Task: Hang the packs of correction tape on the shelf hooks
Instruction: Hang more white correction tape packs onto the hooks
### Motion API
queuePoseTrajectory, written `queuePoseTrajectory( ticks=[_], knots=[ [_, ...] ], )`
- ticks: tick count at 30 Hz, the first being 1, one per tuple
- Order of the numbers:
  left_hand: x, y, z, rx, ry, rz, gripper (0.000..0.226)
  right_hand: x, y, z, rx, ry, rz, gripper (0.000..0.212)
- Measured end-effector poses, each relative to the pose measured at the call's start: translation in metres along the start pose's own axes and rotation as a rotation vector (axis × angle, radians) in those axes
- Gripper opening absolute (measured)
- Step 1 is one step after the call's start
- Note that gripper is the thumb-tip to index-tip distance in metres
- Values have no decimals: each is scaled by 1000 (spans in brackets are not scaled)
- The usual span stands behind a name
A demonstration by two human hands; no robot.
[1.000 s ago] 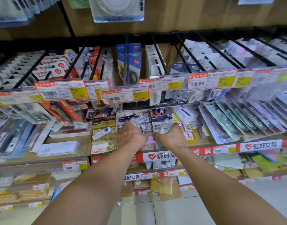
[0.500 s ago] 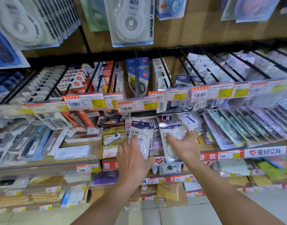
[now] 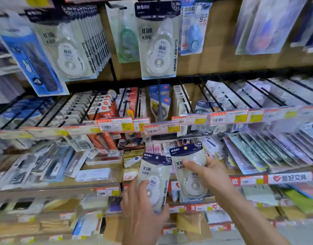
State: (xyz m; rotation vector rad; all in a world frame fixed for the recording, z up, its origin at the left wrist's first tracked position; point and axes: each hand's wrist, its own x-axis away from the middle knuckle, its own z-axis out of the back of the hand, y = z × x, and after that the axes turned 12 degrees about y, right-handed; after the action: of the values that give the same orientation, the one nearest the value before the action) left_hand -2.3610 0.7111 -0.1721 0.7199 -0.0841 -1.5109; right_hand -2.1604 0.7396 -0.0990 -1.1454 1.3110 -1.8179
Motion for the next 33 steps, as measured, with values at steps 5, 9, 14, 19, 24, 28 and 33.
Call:
queuePoseTrajectory(
  ticks=[5,9,14,19,24,28,33],
  knots=[
    [0,12,25,62,86,-12,93,21,-25,-4,-8,44,86,25],
    [-11,26,45,107,206,-25,94,32,-47,-1,-64,21,163,20],
    [-27,33,69,157,259,-10,96,40,-83,0,-189,-51,270,14],
    [-43,39,87,161,275,4,90,41,-122,-9,-252,0,348,12],
    [-59,45,101,169,294,3,88,37,-156,-19,-349,-32,372,8],
    [-70,46,109,195,298,29,87,30,-182,-27,-355,-62,478,10],
    [-84,49,119,216,309,37,80,18,-221,-35,-393,-75,570,2]
  ],
)
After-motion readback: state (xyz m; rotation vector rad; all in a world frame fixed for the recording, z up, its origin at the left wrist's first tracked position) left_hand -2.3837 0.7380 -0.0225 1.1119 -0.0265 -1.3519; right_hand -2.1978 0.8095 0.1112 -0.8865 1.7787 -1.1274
